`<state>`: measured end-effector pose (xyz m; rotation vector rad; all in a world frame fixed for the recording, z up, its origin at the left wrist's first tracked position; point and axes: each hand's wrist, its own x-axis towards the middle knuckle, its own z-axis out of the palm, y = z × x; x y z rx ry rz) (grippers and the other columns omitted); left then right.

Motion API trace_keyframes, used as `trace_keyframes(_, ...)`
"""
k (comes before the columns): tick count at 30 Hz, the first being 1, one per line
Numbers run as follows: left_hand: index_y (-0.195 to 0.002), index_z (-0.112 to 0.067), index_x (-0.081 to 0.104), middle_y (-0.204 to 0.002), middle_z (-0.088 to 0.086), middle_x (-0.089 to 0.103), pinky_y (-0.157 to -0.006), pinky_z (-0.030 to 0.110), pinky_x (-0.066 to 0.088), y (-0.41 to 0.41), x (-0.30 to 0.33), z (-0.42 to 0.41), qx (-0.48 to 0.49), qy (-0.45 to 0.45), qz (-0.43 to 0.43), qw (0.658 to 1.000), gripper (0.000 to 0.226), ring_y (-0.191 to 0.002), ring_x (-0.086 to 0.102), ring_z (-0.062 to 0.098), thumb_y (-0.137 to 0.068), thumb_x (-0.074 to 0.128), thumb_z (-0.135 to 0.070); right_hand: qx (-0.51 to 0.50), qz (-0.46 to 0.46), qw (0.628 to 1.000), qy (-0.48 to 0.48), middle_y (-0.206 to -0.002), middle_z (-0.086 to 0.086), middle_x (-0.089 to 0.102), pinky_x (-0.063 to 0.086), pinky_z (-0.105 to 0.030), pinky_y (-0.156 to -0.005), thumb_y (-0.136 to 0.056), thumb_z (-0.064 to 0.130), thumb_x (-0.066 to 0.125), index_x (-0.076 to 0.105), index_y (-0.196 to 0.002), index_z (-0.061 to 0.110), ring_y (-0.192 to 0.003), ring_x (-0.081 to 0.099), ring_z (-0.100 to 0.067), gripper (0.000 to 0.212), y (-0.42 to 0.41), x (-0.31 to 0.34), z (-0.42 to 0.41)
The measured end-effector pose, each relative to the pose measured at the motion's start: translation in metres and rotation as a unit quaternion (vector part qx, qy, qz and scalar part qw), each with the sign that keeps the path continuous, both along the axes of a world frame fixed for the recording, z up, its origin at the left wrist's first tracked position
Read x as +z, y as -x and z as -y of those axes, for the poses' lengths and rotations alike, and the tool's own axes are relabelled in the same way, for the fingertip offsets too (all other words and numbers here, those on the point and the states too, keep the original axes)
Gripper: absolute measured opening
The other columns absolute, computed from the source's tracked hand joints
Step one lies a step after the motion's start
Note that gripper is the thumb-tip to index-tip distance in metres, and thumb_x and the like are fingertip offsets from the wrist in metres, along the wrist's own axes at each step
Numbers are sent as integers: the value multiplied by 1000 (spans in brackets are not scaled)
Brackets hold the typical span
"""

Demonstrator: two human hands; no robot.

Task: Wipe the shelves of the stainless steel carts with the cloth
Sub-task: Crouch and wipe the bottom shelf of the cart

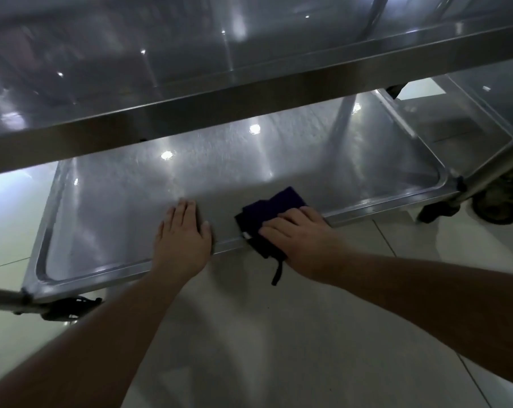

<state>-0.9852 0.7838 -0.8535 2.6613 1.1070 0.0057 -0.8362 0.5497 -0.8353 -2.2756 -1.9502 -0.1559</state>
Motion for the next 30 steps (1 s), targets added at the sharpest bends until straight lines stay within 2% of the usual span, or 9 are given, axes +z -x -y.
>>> trace_keyframes(4, -165, -17, 25, -173, 4, 19, -128, 42, 10, 1, -2, -2, 0, 9, 8, 1000, 64, -160, 13, 25, -108, 34, -46, -100, 53, 993, 17, -126, -4, 64, 45, -51, -94, -78, 23, 79, 58, -131, 18, -105, 60, -35, 57, -44, 5, 64)
trace_keyframes(8, -165, -17, 23, -174, 3, 16, -129, 41, 8, 2, 4, -5, -5, 44, 8, 999, 64, -160, 10, 24, -109, 36, -45, -169, 87, 978, 85, -115, -7, 65, 48, -49, -82, -69, 20, 85, 55, -128, 15, -92, 58, -36, 67, -78, 23, 103)
trace_keyframes(11, -163, -12, 28, -172, 8, 20, -129, 40, 11, 0, 15, -13, -17, 88, 17, 996, 61, -159, 14, 26, -109, 40, -38, -207, 146, 948, 191, -112, -5, 61, 53, -46, -74, -78, 30, 74, 50, -128, 16, -89, 58, -32, 57, -89, 41, 110)
trace_keyframes(14, -157, -5, 38, -164, 16, 35, -125, 40, 20, -1, 30, -17, -25, 115, 25, 993, 55, -152, 29, 31, -109, 45, -31, -240, 176, 913, 280, -111, -3, 55, 50, -37, -66, -93, 27, 46, 51, -127, 14, -87, 57, -25, 37, -88, 57, 108)
trace_keyframes(18, -150, -8, 47, -152, 14, 47, -118, 40, 33, 6, 48, -8, -27, 138, 48, 989, 50, -140, 43, 33, -105, 52, -30, -296, -2, 891, 343, -95, 4, 54, 54, -29, -73, -103, 22, 43, 57, -117, 18, -76, 56, -12, 21, -83, 85, 81)
trace_keyframes(23, -148, -11, 52, -149, 9, 50, -112, 27, 31, 21, 69, 15, -39, 186, 111, 975, 51, -137, 46, 26, -100, 63, -24, -329, -187, 872, 309, -88, -3, 58, 46, -33, -75, -103, 26, 43, 62, -111, 10, -84, 57, -24, 26, -46, 105, 39)
trace_keyframes(26, -139, -8, 60, -136, 12, 58, -104, 24, 34, 46, 91, 40, -21, 215, 153, 964, 44, -126, 53, 27, -96, 66, -14, -309, -325, 848, 284, -86, 2, 63, 46, -31, -71, -103, 36, 46, 62, -101, 22, -81, 60, -19, 21, -9, 127, 27)
trace_keyframes(28, -140, -13, 59, -132, 8, 59, -105, 31, 40, 68, 110, 57, -14, 249, 126, 960, 43, -120, 55, 22, -97, 64, -17, -297, -490, 784, 239, -73, 5, 65, 47, -26, -64, -102, 37, 50, 64, -81, 27, -68, 62, -12, 27, 20, 149, 21)
trace_keyframes(30, -138, -17, 60, -124, 0, 62, -99, 32, 46, 89, 133, 70, 4, 286, 95, 953, 39, -108, 58, 15, -99, 62, -21, -299, -597, 710, 223, -69, -2, 63, 47, -31, -61, -95, 42, 52, 63, -77, 18, -61, 59, -19, 32, 48, 170, 19)
